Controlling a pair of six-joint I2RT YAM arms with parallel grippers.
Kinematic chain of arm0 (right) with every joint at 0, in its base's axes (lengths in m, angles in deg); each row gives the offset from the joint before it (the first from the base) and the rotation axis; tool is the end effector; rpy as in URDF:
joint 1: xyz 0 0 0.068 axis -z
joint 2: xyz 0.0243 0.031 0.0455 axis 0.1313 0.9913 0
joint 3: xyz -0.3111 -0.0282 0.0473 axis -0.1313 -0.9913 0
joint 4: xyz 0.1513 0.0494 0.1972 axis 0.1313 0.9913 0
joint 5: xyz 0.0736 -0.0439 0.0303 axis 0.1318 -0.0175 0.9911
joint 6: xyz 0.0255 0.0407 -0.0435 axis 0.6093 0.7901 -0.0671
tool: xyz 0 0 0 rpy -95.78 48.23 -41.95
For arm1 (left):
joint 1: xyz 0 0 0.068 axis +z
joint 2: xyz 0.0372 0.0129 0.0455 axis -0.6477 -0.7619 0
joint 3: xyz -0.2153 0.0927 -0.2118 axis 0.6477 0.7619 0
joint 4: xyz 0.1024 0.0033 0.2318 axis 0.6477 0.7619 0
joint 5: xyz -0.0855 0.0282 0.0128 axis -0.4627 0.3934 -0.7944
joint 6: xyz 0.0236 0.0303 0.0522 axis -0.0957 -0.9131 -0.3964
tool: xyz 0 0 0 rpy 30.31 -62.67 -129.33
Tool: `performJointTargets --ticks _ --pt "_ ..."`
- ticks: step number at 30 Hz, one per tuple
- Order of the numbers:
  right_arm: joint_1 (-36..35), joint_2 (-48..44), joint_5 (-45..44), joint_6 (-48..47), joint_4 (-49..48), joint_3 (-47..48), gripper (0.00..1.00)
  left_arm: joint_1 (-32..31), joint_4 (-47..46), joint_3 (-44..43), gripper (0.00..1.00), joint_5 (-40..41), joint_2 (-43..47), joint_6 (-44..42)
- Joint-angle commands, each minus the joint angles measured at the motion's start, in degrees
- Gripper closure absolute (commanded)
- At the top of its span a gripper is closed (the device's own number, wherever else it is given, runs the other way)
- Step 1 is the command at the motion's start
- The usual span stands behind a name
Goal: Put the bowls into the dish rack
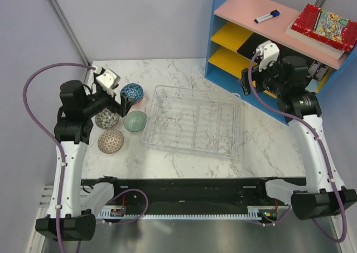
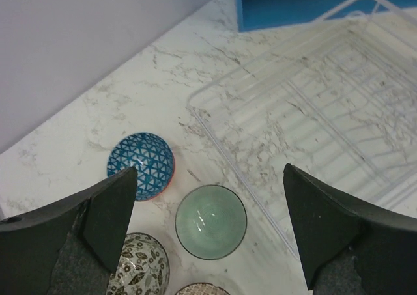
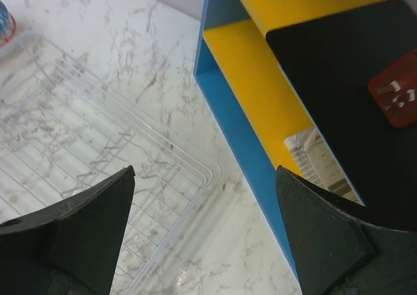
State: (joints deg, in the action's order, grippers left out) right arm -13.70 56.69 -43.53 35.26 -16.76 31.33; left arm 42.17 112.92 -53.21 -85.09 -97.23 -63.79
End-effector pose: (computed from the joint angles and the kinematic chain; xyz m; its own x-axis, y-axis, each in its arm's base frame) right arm 0.2213 0.0381 0.4766 -0.1882 -0.2371 -0.9531 -0.4216 0.8959 -0.1396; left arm 0.1661 -0.0243 0.4479 -0.0568 0.2634 -0.9630 0.5926 0.7852 0.1799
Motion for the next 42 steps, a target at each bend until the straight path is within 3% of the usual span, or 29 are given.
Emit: performJointTargets --ticks 1,14,28,42 --pt "-0.1 3.2 -3.3 -6.1 4.6 0.5 0.05 0.0 9.7 3.6 0.0 -7.8 0.8 -11.6" --pt "-0.4 13.7 -3.7 -8.5 4.0 -2.4 0.09 -0.2 24.1 13.5 0.0 -10.3 1.0 -35.7" --pt "-1.4 23.1 -2.5 -8.1 3.7 -3.9 0.3 -4.5 24.6 21.8 0.0 -8.4 -0.6 -40.8" --pt "-2.9 31.9 -5.3 -10.8 2.5 1.8 0.32 -9.5 21.7 23.3 0.0 -4.4 -5.8 -39.4"
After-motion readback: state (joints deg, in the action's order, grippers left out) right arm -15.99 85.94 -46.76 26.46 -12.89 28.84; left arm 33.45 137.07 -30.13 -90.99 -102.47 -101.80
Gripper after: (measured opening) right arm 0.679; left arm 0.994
